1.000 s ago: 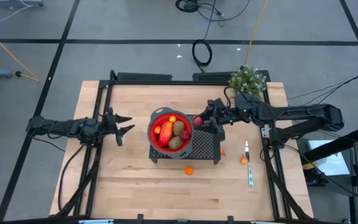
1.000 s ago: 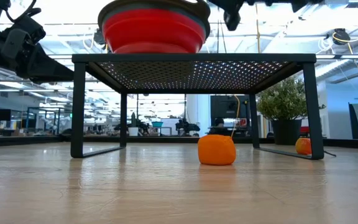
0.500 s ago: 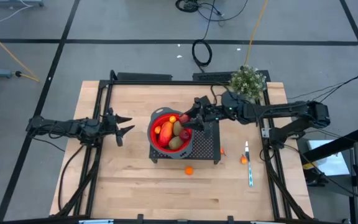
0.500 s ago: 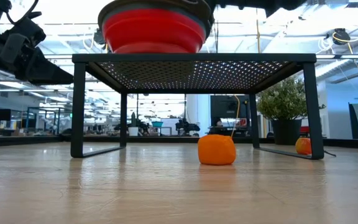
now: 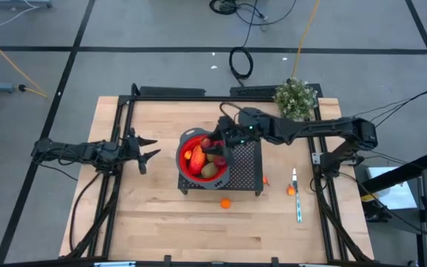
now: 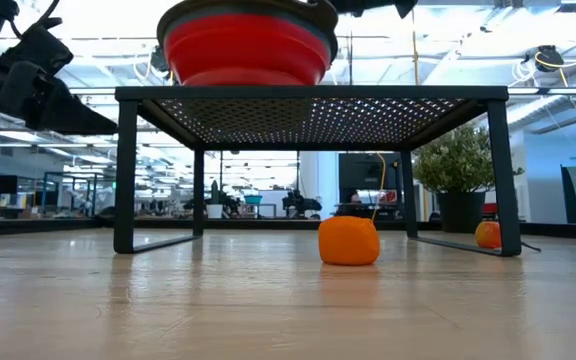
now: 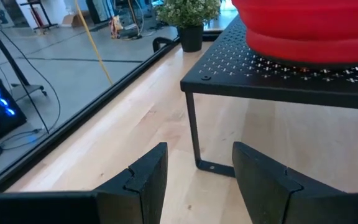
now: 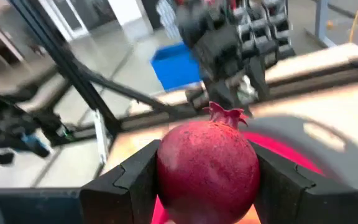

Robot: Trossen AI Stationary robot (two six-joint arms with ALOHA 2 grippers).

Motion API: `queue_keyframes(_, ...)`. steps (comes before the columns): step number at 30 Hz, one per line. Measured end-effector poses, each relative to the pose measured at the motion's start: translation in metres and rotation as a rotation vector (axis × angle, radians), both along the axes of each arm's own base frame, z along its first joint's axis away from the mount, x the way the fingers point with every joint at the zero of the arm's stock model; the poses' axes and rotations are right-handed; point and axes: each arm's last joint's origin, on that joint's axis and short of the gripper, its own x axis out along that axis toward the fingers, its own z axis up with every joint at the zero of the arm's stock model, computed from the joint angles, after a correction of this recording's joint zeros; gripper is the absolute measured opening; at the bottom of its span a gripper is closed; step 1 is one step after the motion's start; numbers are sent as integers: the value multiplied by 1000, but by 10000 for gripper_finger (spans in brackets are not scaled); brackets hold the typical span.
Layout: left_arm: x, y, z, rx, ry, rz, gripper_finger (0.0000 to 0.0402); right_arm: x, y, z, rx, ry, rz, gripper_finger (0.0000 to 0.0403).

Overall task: Pick & Place Fruit
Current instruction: Put the pomegranate into the red colander on the shelf

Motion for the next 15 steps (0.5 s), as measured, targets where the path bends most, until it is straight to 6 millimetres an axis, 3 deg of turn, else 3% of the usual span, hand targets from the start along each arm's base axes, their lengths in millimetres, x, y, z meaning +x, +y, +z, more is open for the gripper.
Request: queue_keyframes(15,0,0,0,23,10,-6,180,19,22,-32,-64,93,29,199)
